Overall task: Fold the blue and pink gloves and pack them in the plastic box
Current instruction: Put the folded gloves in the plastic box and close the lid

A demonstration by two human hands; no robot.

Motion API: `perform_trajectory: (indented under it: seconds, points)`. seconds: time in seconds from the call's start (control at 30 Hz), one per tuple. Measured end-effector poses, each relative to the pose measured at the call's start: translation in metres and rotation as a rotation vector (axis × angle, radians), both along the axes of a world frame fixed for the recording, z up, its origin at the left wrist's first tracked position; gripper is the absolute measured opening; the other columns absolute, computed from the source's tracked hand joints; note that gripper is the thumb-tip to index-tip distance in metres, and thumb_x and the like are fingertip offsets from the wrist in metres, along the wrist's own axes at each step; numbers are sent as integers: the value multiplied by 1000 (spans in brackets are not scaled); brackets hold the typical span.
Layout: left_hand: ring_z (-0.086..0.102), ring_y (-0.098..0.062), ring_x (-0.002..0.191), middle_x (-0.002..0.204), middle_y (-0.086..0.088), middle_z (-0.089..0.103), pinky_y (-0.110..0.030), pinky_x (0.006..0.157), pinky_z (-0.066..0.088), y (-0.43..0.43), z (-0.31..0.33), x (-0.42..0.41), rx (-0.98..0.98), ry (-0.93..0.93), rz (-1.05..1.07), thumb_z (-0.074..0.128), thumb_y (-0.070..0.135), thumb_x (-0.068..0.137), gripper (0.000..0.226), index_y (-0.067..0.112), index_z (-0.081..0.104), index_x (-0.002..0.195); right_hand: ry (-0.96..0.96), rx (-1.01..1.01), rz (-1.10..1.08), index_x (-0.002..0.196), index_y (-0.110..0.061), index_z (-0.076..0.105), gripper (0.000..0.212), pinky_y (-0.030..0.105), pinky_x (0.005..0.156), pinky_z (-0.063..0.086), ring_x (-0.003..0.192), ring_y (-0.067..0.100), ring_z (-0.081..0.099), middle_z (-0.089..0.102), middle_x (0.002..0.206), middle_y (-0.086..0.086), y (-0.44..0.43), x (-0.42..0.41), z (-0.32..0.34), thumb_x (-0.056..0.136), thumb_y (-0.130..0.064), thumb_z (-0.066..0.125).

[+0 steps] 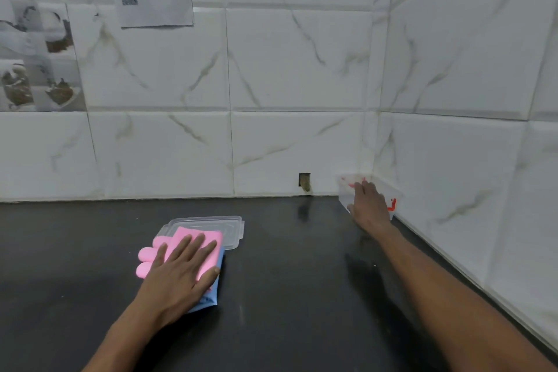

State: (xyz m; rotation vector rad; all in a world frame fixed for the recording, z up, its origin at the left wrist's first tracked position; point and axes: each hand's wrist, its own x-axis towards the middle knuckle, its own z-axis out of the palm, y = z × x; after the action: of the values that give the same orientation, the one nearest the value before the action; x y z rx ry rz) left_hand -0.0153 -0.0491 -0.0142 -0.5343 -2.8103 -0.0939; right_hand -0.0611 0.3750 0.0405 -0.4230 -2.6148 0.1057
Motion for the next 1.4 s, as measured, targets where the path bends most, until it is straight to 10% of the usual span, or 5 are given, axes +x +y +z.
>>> perform_trajectory:
  seconds: [0.47,0.63,0.8,0.97,1.4]
  points:
    - [-10,-2,149,161,21,-6,-38,122,-6,4,2,4,74,-41,23,4,67,93,64,44,2,153,-61,137,-172,124,-11,55,30,50,114,25,118,26,54,61,122,7,19,-23,-3,95,-7,45]
    - [3,-10,151,163,10,16,-54,119,-2,13,34,9,-74,-131,2,-19,66,75,90,41,18,153,83,-26,28,74,-12,45,22,39,100,27,98,35,60,59,88,11,29,3,6,82,7,52]
    - [64,-29,87,88,-16,70,-30,73,40,71,84,-5,555,74,-52,43,31,100,42,5,68,78,264,-309,357,86,5,63,7,34,110,23,115,35,60,69,106,18,26,44,16,90,0,60]
    - [66,-33,57,83,-24,66,-34,52,58,119,114,-14,1213,-505,-69,47,53,96,59,-5,60,95,253,-296,675,100,-18,69,11,14,105,32,135,-2,41,57,139,-2,9,91,18,91,-11,67]
    - [45,-10,25,49,-8,61,-15,35,37,97,74,10,627,-339,29,52,29,89,31,9,51,65,86,-357,900,112,-22,66,23,31,106,41,146,3,26,59,138,-6,-27,128,-23,93,-9,64]
